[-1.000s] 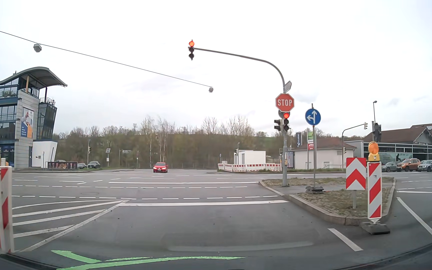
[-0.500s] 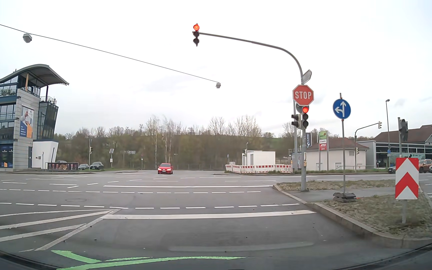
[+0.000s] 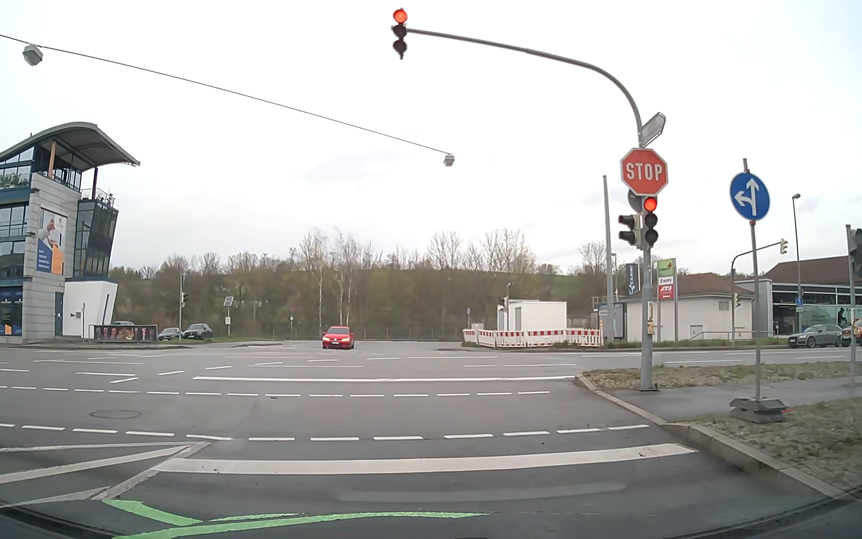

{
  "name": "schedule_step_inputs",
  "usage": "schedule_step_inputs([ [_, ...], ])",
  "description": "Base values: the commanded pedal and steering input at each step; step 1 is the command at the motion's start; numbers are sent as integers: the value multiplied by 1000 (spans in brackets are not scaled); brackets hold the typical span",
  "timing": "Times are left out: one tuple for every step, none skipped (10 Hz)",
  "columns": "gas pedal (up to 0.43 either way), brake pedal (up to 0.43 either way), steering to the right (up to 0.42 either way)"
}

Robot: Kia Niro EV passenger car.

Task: Follow the waypoints while adhering to traffic rules and regulations

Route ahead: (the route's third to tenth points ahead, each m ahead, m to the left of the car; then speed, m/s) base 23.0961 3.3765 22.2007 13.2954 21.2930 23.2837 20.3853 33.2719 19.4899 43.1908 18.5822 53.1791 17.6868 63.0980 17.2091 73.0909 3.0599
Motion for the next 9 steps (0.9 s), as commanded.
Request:
schedule_step_inputs([
  [0,220,-54],
  [0,220,-58],
  [0,226,-64],
  [0,232,-69],
  [0,232,-72],
  [0,244,-74],
  [0,244,-76],
  [0,250,-76],
  [0,250,-76],
])
